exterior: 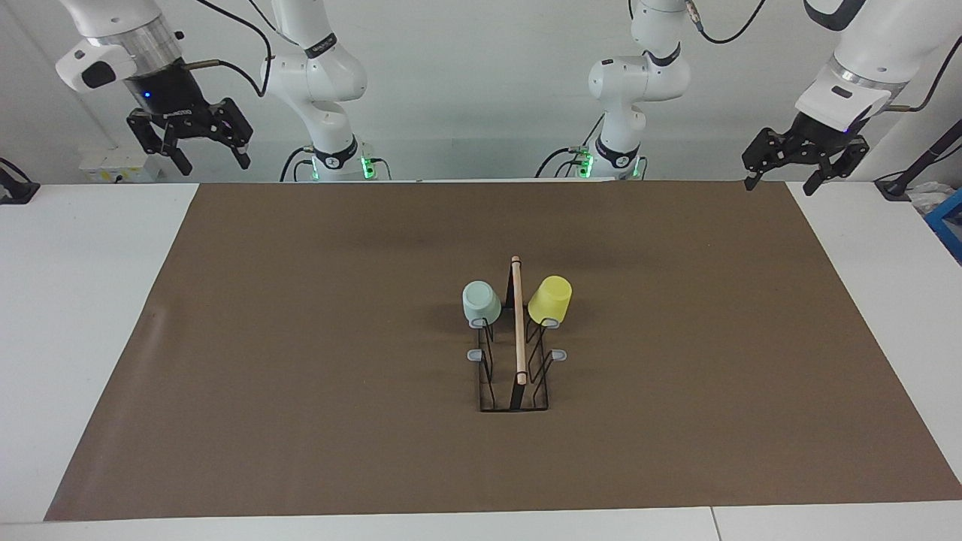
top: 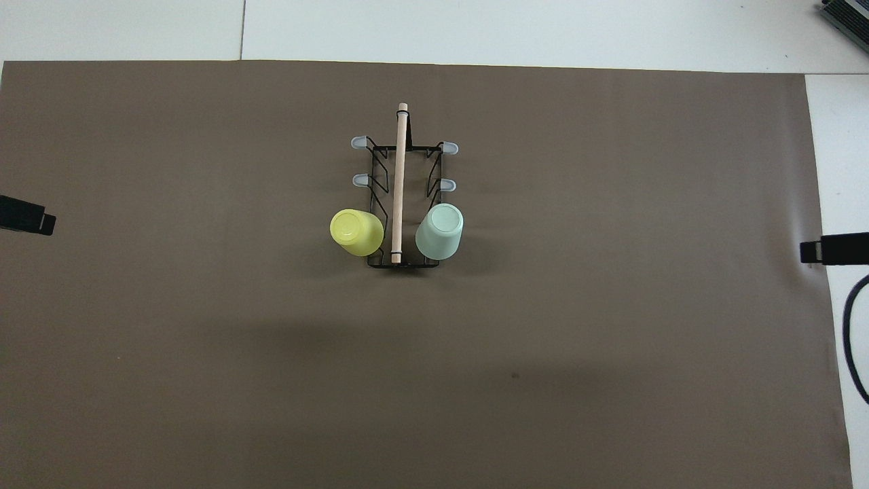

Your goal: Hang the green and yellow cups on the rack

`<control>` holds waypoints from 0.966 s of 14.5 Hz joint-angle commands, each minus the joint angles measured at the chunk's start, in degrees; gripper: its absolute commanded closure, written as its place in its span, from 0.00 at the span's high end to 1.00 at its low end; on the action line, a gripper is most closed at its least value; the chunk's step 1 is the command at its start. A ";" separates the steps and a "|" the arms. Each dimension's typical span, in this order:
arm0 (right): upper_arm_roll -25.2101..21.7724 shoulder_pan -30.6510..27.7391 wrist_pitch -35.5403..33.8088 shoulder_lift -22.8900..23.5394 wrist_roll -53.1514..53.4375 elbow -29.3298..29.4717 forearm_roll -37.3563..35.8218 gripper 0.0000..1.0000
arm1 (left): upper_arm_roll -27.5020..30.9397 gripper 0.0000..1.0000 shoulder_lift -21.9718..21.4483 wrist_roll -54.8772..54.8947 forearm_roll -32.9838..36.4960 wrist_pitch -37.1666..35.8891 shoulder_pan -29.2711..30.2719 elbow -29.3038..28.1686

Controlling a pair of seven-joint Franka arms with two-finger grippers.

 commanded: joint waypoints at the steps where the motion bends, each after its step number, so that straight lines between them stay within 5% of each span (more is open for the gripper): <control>1: -4.26 3.23 -4.18 2.06 2.74 4.88 -0.16 1.00 | 0.54 1.00 -1.37 -0.47 -0.71 -0.23 -0.61 -1.47; 5: -8.57 8.93 -5.51 3.91 8.63 7.27 -0.51 1.00 | 0.54 1.00 -1.37 -0.47 -0.71 -0.23 -0.61 -1.56; 14: -9.19 10.17 -5.59 3.91 7.41 7.71 -1.48 1.00 | 0.54 1.00 -1.37 -0.47 -0.71 -0.23 -0.61 -1.47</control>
